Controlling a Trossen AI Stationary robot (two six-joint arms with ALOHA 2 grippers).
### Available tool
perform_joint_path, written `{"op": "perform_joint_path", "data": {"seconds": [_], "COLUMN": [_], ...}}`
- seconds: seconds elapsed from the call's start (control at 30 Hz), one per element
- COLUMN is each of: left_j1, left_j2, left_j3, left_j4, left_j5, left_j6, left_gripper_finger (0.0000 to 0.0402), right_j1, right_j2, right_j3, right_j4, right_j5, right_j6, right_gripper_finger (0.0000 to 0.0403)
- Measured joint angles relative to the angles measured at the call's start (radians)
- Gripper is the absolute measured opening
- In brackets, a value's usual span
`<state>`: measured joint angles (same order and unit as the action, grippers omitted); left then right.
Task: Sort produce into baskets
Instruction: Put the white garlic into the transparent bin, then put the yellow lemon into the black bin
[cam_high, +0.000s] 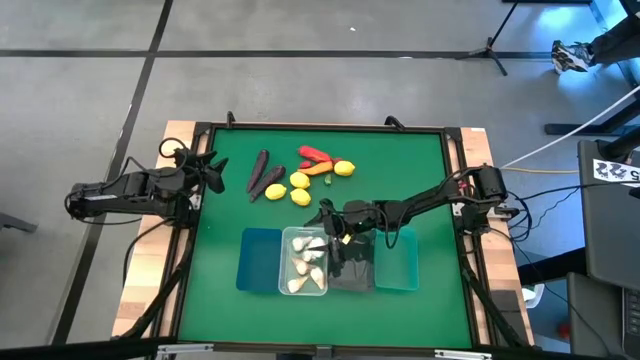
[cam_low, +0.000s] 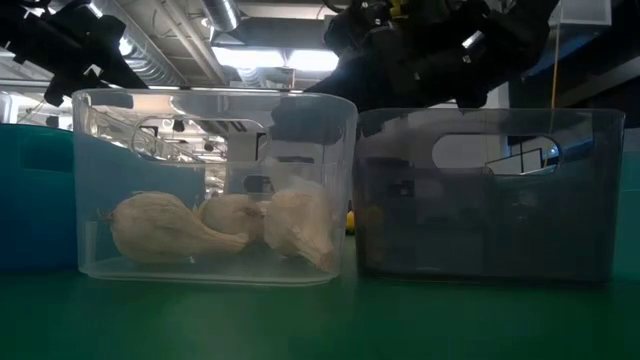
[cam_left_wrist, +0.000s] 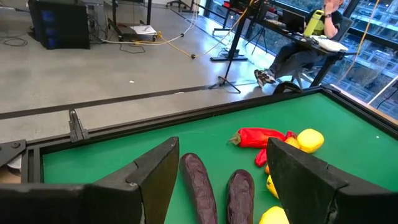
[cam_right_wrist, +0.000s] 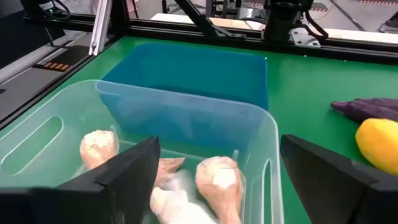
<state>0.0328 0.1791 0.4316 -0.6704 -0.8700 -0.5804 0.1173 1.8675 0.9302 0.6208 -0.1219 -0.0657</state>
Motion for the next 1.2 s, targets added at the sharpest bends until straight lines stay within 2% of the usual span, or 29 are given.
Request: {"op": "perform_joint_path", "data": {"seconds": [0.17, 0.4, 0.6, 0.83, 0.93, 1.07, 1.2], "left_j1": [0.000, 0.000, 0.000, 0.000, 0.000, 0.000, 0.000], "left_j2": [0.000, 0.000, 0.000, 0.000, 0.000, 0.000, 0.000], "left_j3": [0.000, 0.000, 0.000, 0.000, 0.000, 0.000, 0.000], "left_j4": [0.000, -0.001, -0.001, -0.003, -0.003, -0.004, -0.004], "left_j5": [0.000, 0.000, -0.001, 0.000, 0.000, 0.000, 0.000], "left_j6": [0.000, 0.000, 0.000, -0.002, -0.002, -0.002, -0.003], "left_gripper_finger": [0.0237, 0.0237, 0.0237, 0.0237, 0.0237, 0.0237, 0.0237], "right_j1": [0.000, -0.025, -0.116, -0.252, -0.319, -0.415, -0.503], "right_j2": [-0.021, -0.140, -0.288, -0.407, -0.408, -0.376, -0.322], "right_j3": [0.060, 0.129, 0.130, 0.130, 0.130, 0.123, 0.121], "right_j4": [-0.110, -0.351, -0.569, -0.758, -0.788, -0.801, -0.780], "right_j5": [0.000, 0.026, 0.095, 0.086, 0.066, -0.022, -0.039], "right_j6": [-0.038, -0.146, -0.206, -0.244, -0.256, -0.270, -0.273], "right_gripper_finger": [0.0332, 0.0326, 0.0325, 0.0325, 0.0325, 0.0325, 0.0325]}}
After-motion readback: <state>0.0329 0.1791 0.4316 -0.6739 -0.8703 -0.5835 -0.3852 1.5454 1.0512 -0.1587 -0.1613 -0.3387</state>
